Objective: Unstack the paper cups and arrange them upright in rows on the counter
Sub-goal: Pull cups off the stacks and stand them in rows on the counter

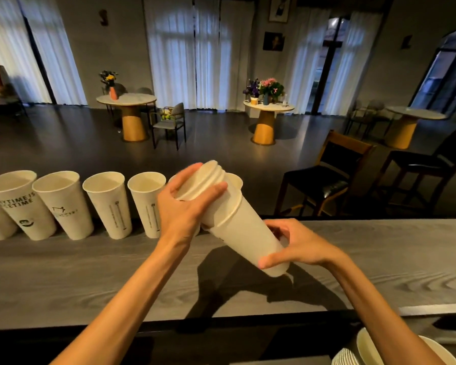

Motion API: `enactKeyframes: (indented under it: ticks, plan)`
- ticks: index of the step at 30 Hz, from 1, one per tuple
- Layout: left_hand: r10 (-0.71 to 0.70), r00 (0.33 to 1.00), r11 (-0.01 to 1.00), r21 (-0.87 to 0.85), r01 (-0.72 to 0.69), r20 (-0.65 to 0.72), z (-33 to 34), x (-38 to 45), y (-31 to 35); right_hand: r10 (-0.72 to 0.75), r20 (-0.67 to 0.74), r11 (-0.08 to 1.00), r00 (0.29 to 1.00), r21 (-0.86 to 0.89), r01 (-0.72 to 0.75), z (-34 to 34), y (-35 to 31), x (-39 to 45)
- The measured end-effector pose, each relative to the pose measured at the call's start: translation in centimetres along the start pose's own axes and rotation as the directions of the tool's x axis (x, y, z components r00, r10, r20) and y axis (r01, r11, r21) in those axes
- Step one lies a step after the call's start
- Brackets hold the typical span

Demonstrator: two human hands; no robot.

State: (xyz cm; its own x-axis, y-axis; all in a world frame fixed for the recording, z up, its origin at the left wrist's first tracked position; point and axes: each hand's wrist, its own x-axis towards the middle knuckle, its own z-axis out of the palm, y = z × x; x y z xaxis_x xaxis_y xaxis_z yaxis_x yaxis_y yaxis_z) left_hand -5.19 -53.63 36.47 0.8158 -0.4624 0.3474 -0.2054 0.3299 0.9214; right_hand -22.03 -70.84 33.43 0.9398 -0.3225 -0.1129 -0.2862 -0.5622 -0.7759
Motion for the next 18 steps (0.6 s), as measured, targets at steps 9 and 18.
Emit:
enactKeyframes:
  ticks: [9, 18]
  plan:
    - [-0.158, 0.922, 0.943, -0.331, 0.035, -0.353, -3.9, 3.4, 3.7, 0.242, -0.51, 0.952, 0.825, 0.289, -0.1, 0.3, 7.8, 3.2]
    - [-0.277, 0.908, 0.944, -0.267, 0.196, -0.315, -4.7, 2.6, 1.6, 0.234, -0.53, 0.972, 0.815, 0.138, -0.189, 1.6, 8.1, 10.6]
